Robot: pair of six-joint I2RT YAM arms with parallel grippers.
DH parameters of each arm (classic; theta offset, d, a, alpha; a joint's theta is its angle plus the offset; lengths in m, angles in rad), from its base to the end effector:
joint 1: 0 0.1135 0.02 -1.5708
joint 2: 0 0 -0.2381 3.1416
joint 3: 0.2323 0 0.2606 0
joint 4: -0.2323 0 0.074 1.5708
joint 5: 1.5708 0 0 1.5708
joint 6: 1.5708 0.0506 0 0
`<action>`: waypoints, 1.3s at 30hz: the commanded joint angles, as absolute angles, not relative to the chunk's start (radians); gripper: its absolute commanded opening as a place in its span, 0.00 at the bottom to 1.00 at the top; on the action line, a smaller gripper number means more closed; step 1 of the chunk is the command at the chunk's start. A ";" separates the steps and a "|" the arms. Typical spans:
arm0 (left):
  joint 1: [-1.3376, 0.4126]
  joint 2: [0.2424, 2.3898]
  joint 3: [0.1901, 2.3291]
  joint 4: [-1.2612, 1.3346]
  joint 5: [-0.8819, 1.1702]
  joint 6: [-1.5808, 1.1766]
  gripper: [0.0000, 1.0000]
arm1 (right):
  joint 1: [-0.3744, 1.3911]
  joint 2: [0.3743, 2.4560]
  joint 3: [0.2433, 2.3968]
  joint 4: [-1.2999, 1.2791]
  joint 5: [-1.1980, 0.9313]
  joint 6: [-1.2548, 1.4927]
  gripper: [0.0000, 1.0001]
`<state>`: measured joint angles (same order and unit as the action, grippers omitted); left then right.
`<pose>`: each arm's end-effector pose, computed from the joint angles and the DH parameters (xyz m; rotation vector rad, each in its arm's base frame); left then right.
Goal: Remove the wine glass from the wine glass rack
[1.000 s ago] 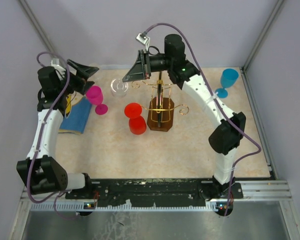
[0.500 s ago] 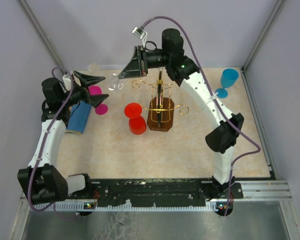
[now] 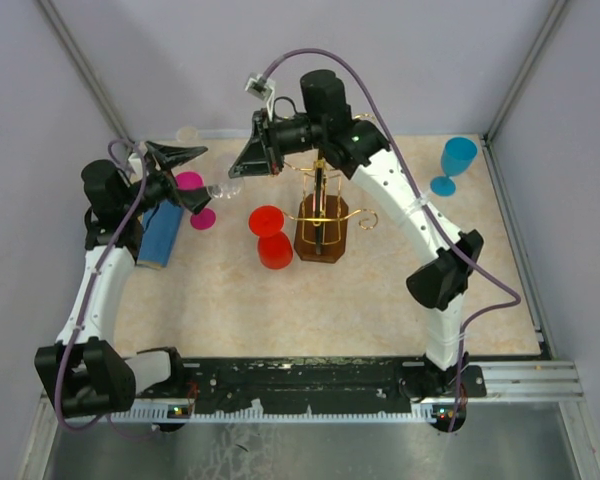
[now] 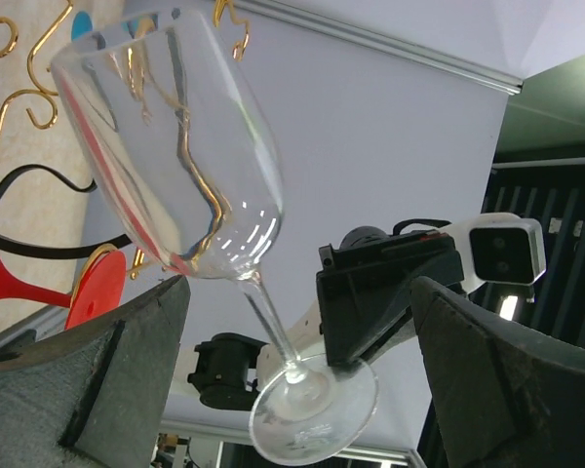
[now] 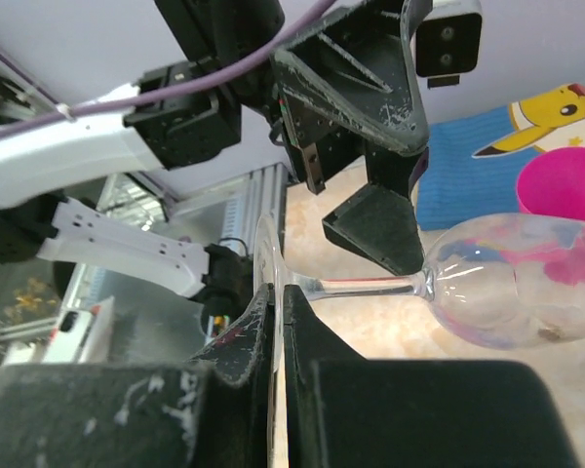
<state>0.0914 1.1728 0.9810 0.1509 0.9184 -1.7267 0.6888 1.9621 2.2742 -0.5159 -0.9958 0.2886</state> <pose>0.2952 -0.0133 0.3393 -0.9031 1.7961 -1.8861 0.3074 0.3081 0.4480 -1.1350 1.6003 1.5470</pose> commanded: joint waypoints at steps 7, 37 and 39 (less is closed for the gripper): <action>0.081 1.172 0.969 0.247 0.946 -1.789 1.00 | 0.784 1.820 2.268 -0.570 -0.924 -0.065 0.00; 0.054 1.191 0.927 0.343 0.936 -1.829 0.82 | 0.813 1.773 2.238 -0.560 -1.017 -0.116 0.00; 0.052 1.183 0.908 0.366 0.928 -1.841 0.77 | 0.813 1.770 2.236 -0.563 -1.014 -0.117 0.00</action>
